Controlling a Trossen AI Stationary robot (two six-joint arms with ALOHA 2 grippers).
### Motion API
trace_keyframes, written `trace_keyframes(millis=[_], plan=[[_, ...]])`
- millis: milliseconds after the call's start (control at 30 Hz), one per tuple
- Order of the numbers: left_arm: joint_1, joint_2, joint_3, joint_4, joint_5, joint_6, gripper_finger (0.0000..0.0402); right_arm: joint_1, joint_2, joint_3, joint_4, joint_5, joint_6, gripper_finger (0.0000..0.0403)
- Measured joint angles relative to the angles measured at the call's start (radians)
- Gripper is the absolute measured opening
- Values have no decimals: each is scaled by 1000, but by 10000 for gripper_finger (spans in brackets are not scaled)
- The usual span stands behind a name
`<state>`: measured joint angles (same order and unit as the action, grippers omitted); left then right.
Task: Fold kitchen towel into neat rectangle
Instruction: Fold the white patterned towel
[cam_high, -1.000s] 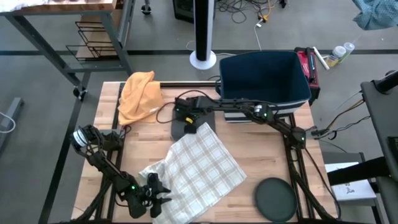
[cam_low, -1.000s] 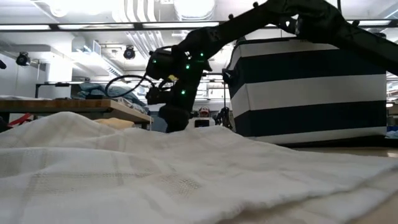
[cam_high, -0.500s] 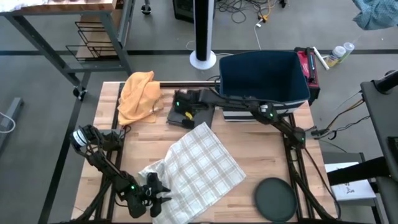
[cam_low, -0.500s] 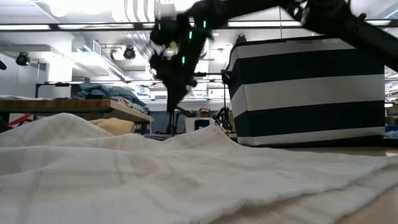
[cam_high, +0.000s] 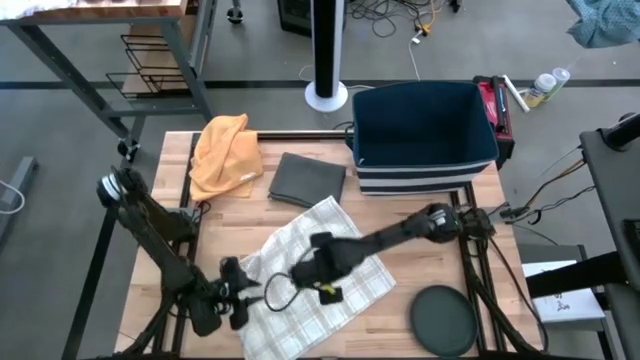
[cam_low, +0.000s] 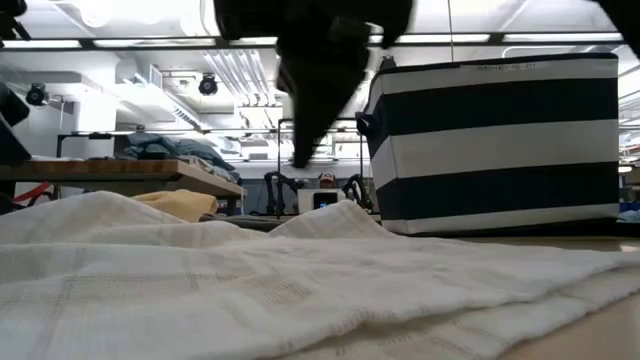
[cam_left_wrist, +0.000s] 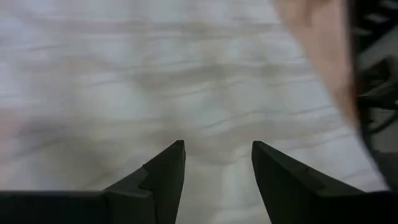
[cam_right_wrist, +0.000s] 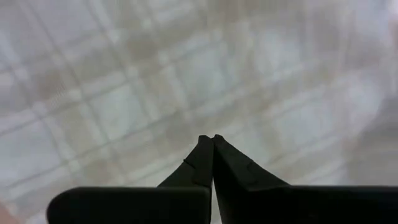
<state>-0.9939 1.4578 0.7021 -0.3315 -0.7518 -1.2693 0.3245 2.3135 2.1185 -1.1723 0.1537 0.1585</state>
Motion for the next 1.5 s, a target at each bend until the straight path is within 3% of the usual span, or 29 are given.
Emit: trace_keyframes(millis=[167,233,533,700,967,1167,1300,1500], plan=[[0,-82,-19,-323,137,-252,178,76,-15,-99,-43,-4,141,0],[0,-84,-34,-356,193,-302,178,100,-31,-153,-58,-7,192,0],[-2,-39,-78,-328,402,-321,178,139,-165,-460,101,-9,358,0],[-10,-27,-70,-356,500,-293,178,134,-224,-631,178,-77,367,0],[-39,-30,-24,-518,642,-278,178,133,-319,-786,196,-99,431,0],[-71,-28,-13,-542,654,-285,178,132,-438,-853,252,-47,478,0],[-70,-29,48,-542,594,-278,178,131,-497,-869,324,-28,478,0],[-72,-21,140,-540,339,-254,178,129,-517,-881,490,-15,431,0]])
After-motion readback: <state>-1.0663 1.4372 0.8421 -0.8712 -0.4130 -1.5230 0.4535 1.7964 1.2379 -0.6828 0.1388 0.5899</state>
